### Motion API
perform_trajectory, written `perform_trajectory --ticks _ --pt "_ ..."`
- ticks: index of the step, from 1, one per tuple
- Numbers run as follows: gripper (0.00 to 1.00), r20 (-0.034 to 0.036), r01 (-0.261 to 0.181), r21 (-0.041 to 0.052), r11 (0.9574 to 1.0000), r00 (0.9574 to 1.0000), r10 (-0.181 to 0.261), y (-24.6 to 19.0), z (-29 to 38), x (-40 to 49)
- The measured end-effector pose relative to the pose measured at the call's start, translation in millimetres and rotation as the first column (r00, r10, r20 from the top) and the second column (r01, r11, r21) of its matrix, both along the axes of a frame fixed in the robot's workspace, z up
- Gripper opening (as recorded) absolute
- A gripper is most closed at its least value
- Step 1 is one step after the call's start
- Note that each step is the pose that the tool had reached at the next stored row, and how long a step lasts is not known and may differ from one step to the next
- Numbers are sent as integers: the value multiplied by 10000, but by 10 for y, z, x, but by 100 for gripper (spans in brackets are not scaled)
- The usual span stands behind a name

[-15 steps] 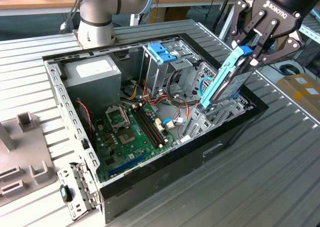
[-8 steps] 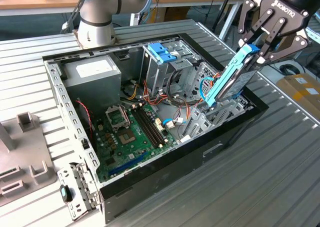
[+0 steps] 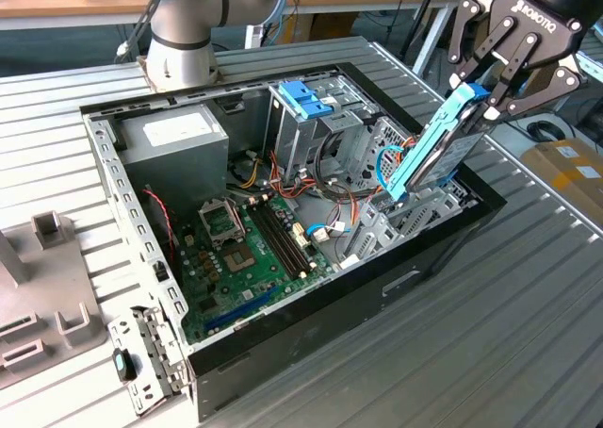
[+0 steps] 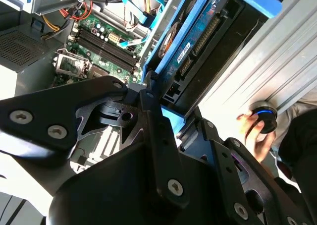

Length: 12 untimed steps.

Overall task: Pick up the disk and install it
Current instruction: 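Pick up the disk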

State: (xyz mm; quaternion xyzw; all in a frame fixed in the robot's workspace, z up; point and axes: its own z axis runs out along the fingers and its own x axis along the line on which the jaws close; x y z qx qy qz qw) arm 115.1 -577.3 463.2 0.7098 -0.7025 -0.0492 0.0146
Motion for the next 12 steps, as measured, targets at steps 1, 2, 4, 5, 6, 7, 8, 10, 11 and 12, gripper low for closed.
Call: perform_trajectory --ticks 1,2,4,5,6,7,8,10,11,12 --pt "37 0 0 1 10000 10000 0 0 -1 0" --pt "37 0 0 1 10000 10000 0 0 0 0" --pt "37 0 -1 1 10000 10000 1 0 0 0" --pt "37 3 -1 4 10000 10000 1 -1 2 -6" --pt "37 10 0 0 10000 10000 0 -1 14 -16" --pt "37 14 0 1 10000 10000 0 -1 24 -19" --pt "37 19 -1 0 10000 10000 1 0 38 -21" --pt "37 27 0 1 10000 10000 0 0 76 -26" --pt "37 32 -1 1 10000 10000 1 0 94 -27" --pt "37 33 -1 1 10000 10000 1 0 113 -27"
